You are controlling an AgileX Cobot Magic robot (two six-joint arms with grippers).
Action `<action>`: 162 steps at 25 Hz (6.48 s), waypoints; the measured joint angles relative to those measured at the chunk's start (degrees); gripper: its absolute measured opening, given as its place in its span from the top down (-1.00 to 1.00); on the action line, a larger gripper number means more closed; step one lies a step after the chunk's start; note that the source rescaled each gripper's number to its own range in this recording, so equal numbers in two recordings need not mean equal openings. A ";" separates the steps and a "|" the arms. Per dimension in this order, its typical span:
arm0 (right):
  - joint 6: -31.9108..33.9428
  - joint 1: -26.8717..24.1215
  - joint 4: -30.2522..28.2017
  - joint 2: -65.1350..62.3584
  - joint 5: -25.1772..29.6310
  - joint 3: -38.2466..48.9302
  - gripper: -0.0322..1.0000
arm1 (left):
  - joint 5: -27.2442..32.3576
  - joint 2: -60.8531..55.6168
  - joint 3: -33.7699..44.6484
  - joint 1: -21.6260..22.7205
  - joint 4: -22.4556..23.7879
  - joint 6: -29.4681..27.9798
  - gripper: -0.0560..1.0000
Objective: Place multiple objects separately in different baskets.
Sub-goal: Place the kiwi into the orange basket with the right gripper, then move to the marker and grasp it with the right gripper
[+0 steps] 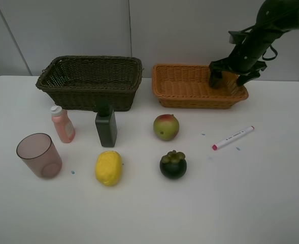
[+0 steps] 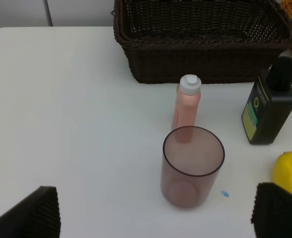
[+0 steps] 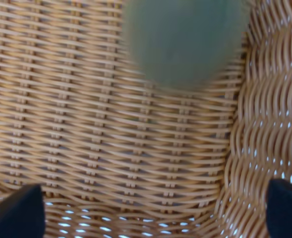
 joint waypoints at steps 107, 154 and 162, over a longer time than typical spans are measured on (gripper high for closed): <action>62.49 -0.83 -2.88 -8.79 1.27 28.05 -0.82 | 0.00 0.00 0.00 0.00 0.00 0.00 -1.00; 62.54 -0.83 -3.01 -7.46 -0.36 28.11 0.01 | 0.00 0.00 0.00 0.00 0.00 0.00 -1.00; 62.54 -0.83 -2.80 -6.81 -0.69 28.11 0.06 | 0.00 0.00 0.00 0.00 0.00 0.00 -1.00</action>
